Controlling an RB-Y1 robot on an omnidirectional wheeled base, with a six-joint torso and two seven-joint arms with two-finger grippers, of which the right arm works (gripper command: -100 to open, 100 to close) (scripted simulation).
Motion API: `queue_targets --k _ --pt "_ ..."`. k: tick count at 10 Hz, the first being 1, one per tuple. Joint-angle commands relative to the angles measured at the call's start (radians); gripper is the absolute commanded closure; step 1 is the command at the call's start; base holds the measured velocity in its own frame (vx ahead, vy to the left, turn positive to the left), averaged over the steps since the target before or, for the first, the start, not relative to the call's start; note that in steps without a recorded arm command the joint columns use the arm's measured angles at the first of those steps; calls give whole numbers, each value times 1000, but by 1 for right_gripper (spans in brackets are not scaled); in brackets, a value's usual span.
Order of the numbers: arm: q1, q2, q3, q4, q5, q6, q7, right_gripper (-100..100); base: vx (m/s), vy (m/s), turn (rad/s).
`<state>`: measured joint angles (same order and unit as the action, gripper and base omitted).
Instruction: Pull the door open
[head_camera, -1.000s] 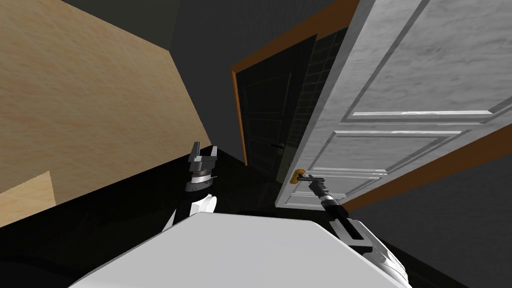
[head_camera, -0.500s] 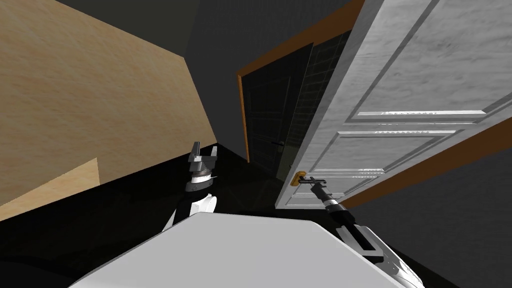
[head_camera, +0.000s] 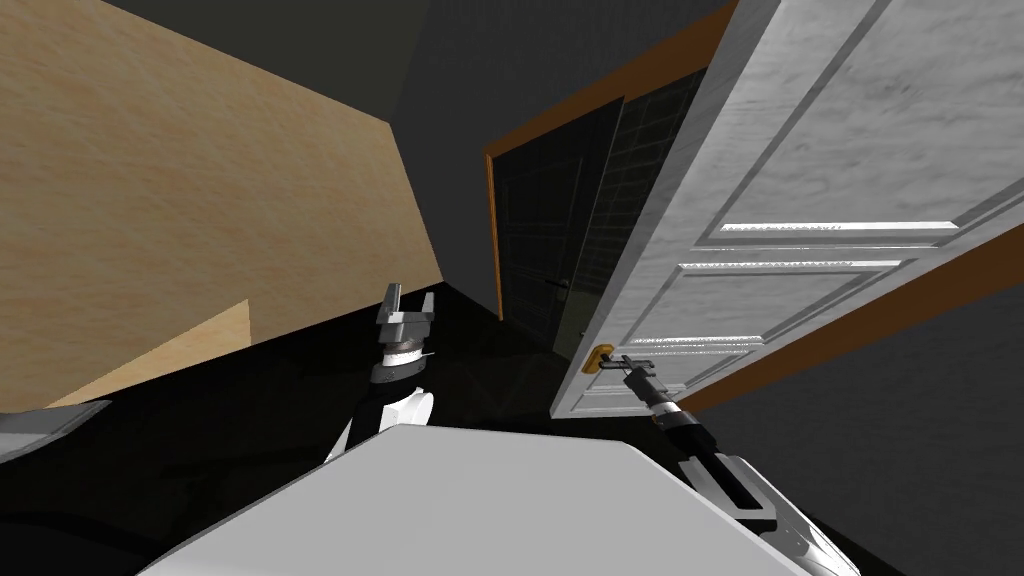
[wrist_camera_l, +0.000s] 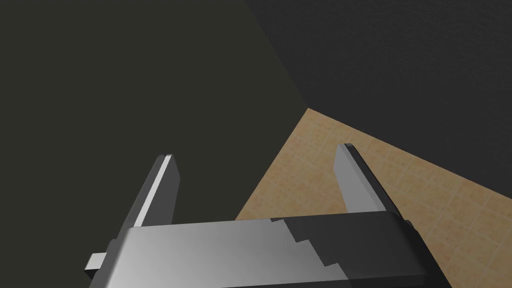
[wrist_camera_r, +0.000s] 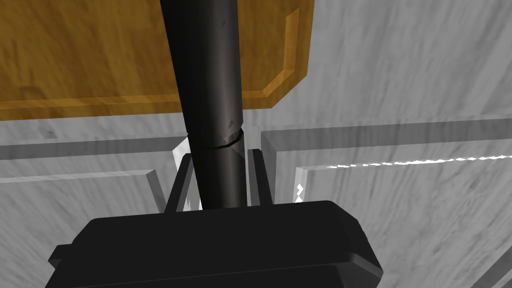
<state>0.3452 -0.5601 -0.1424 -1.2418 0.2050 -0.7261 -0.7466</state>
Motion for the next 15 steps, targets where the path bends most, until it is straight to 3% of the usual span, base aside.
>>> queue_targets --k 1,5,6,7,15 --pt "7 -7 8 9 3 -28 -8 100 -186 -89 162" --pt "14 -30 17 31 6 -78 -27 100 -215 -75 127" --pt "15 -33 18 33 7 -85 -29 100 -204 -81 92" --pt "12 -34 12 34 5 -74 -25 100 -91 -45 17" --pt "21 -66 20 87 14 -171 -52 100 -181 -81 146"
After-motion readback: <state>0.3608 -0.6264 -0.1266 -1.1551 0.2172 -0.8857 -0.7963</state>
